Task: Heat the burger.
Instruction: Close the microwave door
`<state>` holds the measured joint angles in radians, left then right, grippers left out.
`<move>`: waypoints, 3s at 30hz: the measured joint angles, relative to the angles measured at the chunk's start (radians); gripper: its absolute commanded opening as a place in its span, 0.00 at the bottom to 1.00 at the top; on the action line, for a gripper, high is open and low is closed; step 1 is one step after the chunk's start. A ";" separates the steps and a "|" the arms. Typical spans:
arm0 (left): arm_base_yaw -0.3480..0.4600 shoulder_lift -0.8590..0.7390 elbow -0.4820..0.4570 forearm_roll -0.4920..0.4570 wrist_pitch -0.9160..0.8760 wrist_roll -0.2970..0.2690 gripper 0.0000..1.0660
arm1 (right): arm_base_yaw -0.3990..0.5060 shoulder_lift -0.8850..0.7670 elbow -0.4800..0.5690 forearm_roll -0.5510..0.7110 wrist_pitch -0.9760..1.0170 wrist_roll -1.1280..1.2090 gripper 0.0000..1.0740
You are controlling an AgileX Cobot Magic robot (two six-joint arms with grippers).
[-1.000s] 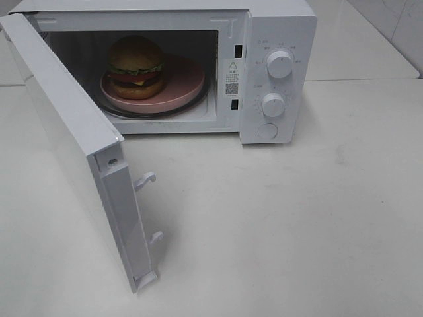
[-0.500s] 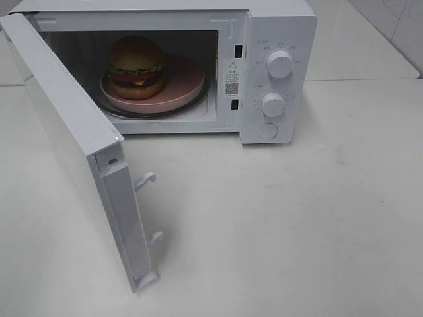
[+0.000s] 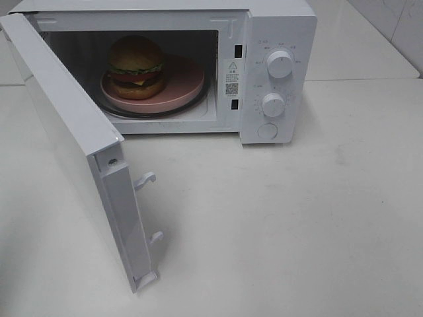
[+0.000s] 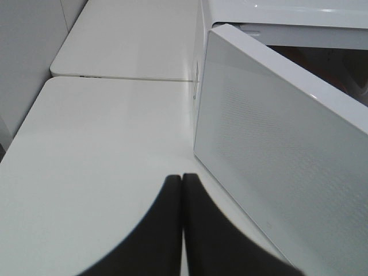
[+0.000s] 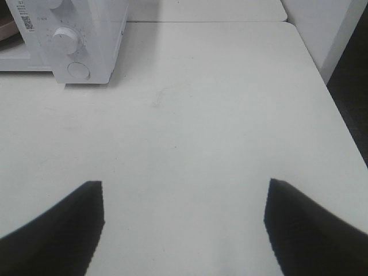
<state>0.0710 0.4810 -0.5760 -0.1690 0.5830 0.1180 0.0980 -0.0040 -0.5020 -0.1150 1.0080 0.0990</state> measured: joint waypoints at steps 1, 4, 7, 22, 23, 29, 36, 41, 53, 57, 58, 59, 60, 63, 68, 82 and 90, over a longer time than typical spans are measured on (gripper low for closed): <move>0.000 0.000 0.000 0.000 0.000 0.000 0.00 | 0.000 0.000 0.000 0.000 0.000 0.000 0.70; 0.000 0.058 0.043 -0.012 -0.123 0.043 0.00 | 0.000 0.000 0.000 0.000 0.000 0.000 0.70; 0.000 0.098 0.108 -0.044 -0.271 0.077 0.00 | 0.000 0.000 0.000 0.000 0.000 0.000 0.70; 0.000 0.339 0.331 -0.025 -0.937 0.063 0.00 | 0.000 0.000 0.000 0.000 0.000 0.000 0.70; 0.000 0.385 0.331 0.025 -1.003 0.026 0.00 | 0.000 0.000 0.000 0.000 0.000 0.000 0.70; 0.000 0.563 0.332 0.273 -1.148 -0.125 0.00 | 0.000 0.000 0.000 0.000 0.000 0.000 0.70; 0.000 0.721 0.332 0.490 -1.311 -0.286 0.00 | 0.000 0.000 0.000 0.000 0.000 0.000 0.70; 0.000 0.838 0.331 0.591 -1.442 -0.331 0.00 | 0.000 0.000 0.000 0.000 0.000 0.000 0.70; -0.281 1.016 0.301 0.379 -1.545 -0.201 0.00 | 0.000 0.000 0.000 0.000 0.000 0.000 0.70; -0.397 1.074 0.294 0.227 -1.595 -0.137 0.00 | 0.000 0.000 0.000 0.000 0.000 0.000 0.70; -0.397 1.074 0.294 0.227 -1.595 -0.137 0.00 | 0.000 0.000 0.000 0.000 0.000 0.000 0.70; -0.420 1.087 0.289 0.206 -1.599 -0.130 0.00 | 0.000 0.000 0.000 0.000 0.000 0.000 0.70; -0.420 1.087 0.289 0.206 -1.599 -0.130 0.00 | 0.000 0.000 0.000 0.000 0.000 0.000 0.70; -0.500 1.128 0.254 0.145 -1.606 -0.118 0.00 | 0.000 0.000 0.000 0.000 0.000 0.000 0.70; -0.574 1.159 0.214 0.068 -1.610 -0.118 0.00 | 0.000 0.000 0.000 0.000 0.000 0.000 0.70; -0.777 1.261 -0.043 -0.333 -1.513 0.097 0.00 | 0.000 0.000 0.000 0.000 0.000 0.000 0.70; -0.803 1.351 -0.219 -0.436 -1.413 0.154 0.00 | 0.000 0.000 0.000 0.000 0.000 0.000 0.70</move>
<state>-0.7320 1.8320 -0.7950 -0.6050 -0.8300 0.2720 0.0980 -0.0040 -0.5020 -0.1150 1.0080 0.0990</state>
